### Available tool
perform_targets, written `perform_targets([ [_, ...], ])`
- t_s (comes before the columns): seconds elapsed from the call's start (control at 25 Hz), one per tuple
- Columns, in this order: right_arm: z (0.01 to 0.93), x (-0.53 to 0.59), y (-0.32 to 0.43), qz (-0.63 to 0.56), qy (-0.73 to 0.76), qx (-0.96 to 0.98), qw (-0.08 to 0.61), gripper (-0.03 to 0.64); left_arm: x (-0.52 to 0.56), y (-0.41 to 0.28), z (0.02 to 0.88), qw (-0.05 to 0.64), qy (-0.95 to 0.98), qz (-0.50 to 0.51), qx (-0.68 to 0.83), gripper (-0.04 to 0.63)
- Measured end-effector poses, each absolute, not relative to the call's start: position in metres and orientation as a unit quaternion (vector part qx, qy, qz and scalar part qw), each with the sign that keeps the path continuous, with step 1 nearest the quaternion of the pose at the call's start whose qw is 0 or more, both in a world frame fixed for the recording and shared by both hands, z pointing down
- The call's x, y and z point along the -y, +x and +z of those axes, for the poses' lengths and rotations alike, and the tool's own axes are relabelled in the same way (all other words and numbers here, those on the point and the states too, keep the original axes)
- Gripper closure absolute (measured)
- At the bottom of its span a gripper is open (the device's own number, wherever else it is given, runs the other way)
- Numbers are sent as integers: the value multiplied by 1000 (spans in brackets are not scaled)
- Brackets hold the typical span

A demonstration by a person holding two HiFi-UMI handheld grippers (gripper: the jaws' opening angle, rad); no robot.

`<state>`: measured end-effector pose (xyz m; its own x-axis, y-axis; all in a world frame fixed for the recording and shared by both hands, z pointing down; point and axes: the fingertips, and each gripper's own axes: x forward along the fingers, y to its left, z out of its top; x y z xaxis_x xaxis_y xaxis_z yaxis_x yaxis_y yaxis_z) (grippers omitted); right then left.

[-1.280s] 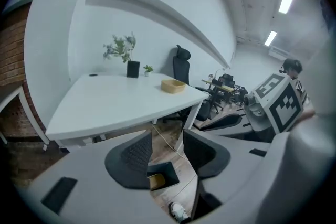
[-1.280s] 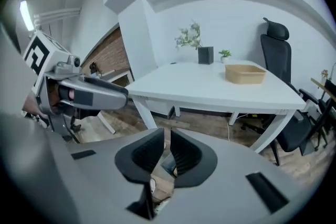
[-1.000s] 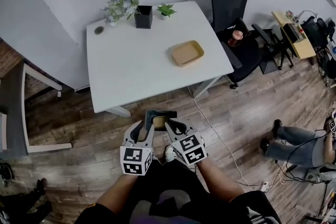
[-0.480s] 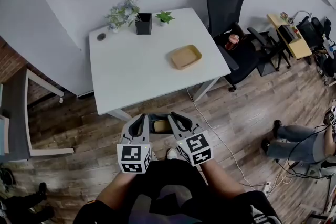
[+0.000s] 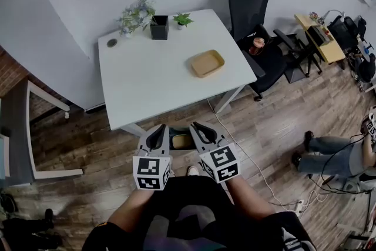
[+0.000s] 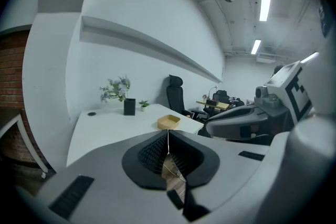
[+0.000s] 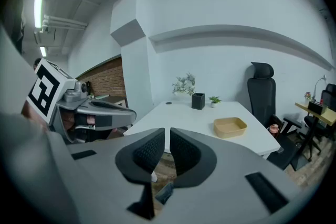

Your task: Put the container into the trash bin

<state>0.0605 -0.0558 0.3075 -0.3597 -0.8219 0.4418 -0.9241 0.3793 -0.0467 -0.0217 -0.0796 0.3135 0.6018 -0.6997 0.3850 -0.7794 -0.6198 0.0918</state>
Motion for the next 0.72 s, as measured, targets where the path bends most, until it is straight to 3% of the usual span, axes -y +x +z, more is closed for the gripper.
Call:
perform_targets([
  [0.16, 307, 61, 60, 140, 543, 807, 185, 570, 82, -20, 313, 123, 894, 155, 401, 581],
  [0.48, 305, 74, 70, 128, 562, 788, 218, 511, 86, -22, 316, 139, 909, 148, 365, 438],
  [0.72, 310, 83, 97, 123, 573, 771, 250, 487, 93, -20, 319, 149, 911, 146, 356, 409],
])
